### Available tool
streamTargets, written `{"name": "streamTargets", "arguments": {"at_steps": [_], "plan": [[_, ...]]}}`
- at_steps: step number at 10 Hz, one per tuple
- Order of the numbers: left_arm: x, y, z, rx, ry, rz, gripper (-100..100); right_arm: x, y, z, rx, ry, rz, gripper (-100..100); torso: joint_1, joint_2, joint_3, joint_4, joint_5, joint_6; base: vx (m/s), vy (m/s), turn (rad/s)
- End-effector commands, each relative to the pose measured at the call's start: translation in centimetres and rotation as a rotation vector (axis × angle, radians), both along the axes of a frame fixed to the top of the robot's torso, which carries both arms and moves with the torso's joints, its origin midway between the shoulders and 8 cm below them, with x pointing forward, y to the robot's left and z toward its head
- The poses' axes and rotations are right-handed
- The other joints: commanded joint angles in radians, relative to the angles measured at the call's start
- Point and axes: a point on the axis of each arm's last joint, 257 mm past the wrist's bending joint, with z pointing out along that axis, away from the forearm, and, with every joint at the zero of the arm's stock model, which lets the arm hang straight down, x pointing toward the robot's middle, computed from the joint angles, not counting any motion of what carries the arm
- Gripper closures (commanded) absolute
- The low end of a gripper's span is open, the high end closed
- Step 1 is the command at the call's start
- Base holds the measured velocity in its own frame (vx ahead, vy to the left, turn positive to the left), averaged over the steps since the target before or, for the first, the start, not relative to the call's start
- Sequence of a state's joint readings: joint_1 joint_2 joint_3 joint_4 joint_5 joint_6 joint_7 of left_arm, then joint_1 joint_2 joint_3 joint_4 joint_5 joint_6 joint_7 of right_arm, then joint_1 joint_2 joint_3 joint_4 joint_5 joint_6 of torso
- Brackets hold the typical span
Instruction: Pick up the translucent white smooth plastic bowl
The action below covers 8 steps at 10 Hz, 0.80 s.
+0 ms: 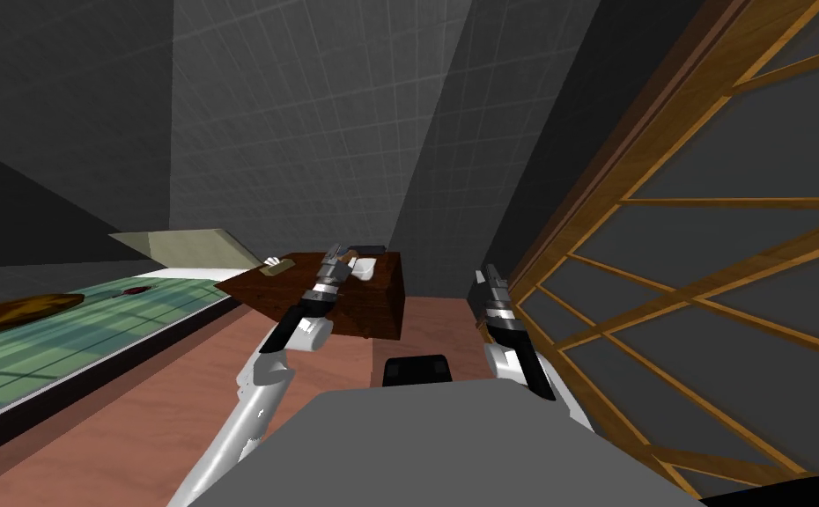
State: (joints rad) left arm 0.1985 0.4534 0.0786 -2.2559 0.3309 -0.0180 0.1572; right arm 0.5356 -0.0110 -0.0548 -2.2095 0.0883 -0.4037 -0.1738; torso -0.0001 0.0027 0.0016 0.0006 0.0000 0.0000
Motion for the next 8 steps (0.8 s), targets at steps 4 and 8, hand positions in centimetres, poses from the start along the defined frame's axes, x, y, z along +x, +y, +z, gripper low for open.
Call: {"name": "streamTargets", "arguments": {"at_steps": [4,8], "plan": [[1.9,-0.3,-1.4,-0.018,0.106,-0.033,-100,0.0,0.0,0.0,0.000,0.000,0.000,0,0.000,0.000,0.000,0.000,0.000,0.000,-0.037,-0.002,-0.033],[3.9,-0.7,-2.8,-0.035,0.224,-0.073,-100,0.0,0.0,0.0,0.000,0.000,0.000,0,0.000,-0.001,-0.001,0.000,0.000,0.000,-0.027,-0.005,-0.049]]}}
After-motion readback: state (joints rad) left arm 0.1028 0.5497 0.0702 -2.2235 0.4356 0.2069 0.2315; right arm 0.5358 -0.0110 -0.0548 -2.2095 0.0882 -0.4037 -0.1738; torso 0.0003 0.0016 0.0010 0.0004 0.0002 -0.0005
